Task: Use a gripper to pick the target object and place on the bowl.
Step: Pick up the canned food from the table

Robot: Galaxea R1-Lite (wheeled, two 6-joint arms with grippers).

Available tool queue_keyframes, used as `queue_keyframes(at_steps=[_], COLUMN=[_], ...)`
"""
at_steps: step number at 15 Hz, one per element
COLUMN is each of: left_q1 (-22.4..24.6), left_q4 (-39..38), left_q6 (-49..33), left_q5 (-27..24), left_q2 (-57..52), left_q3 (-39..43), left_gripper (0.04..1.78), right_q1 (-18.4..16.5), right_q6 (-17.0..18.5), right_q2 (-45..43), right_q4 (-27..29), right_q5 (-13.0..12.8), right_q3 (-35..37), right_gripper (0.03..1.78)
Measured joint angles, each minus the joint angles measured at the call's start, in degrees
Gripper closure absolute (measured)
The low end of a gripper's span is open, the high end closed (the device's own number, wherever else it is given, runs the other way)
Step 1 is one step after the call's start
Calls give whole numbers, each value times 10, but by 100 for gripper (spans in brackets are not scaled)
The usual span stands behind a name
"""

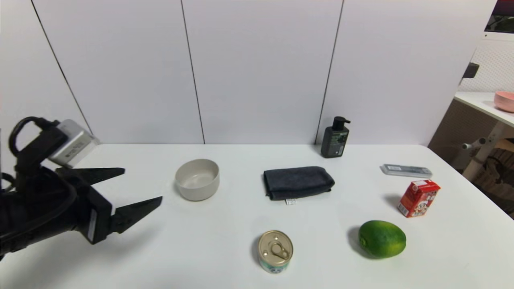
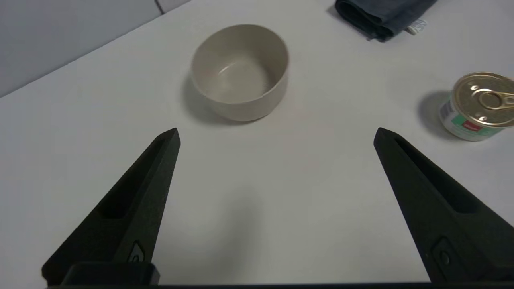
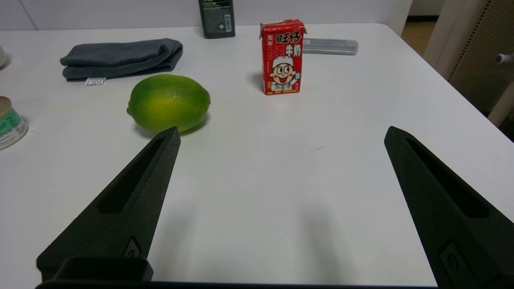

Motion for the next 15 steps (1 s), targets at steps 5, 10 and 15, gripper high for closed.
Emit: queue_keyframes(at_steps=[5, 10, 15], left_q1=[-101, -178, -235], left_q4=[-46, -107, -130], left_q6=[-1, -2, -3], left_q5=[0, 0, 1], left_q2=[101, 189, 243], left_q3=[-28, -43, -57], left_gripper=[11, 11, 11], right_q1=[0, 0, 0], right_q6=[0, 0, 0], right_q2=[0, 0, 0], right_q4=[0, 0, 0], right_q5=[0, 0, 0], right_q3=[0, 0, 0], right_gripper=[6, 6, 6])
